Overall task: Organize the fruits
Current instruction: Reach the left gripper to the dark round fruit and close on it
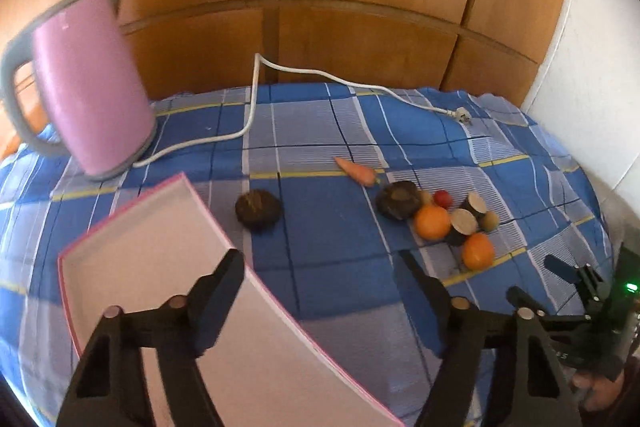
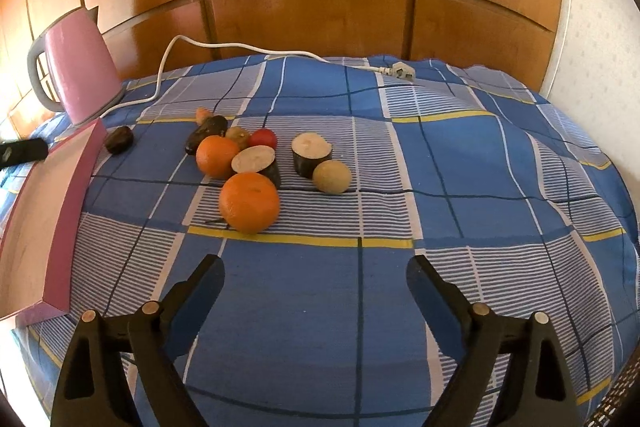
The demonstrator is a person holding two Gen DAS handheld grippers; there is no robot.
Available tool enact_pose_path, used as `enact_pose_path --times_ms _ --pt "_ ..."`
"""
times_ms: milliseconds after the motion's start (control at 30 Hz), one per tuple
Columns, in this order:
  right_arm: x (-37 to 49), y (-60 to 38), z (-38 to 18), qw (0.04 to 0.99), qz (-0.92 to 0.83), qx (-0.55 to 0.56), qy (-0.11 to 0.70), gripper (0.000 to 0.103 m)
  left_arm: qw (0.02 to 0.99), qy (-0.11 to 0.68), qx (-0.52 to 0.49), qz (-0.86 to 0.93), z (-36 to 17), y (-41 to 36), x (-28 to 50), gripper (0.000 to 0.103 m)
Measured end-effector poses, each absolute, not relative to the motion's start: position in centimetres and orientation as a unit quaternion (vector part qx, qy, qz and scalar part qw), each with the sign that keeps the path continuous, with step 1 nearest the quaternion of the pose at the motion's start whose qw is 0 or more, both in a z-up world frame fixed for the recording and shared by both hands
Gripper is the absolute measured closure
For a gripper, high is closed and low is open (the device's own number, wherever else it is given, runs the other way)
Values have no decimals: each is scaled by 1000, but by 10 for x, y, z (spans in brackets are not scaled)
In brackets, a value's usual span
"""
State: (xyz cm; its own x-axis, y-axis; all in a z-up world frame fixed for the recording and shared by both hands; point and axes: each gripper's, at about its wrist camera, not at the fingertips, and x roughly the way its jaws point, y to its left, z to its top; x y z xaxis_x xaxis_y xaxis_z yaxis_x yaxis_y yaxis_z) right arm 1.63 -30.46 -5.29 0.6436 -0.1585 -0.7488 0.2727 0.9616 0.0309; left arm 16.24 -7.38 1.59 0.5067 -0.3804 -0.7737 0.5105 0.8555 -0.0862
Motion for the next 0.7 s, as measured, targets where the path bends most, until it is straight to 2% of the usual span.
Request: enact_pose_path --times_ms 167,367,600,700 --pt "17 -307 -53 903 -121 71 405 9 845 443 147 -259 2 -88 201 37" --pt "17 -315 -58 899 -125 77 413 11 823 465 218 -245 -22 -103 237 38" --pt "19 -322 -62 894 -131 81 421 11 812 475 245 -234 -40 -106 256 38" --pt "20 -324 -64 892 -130 84 424 11 807 482 252 -232 -48 -108 263 45"
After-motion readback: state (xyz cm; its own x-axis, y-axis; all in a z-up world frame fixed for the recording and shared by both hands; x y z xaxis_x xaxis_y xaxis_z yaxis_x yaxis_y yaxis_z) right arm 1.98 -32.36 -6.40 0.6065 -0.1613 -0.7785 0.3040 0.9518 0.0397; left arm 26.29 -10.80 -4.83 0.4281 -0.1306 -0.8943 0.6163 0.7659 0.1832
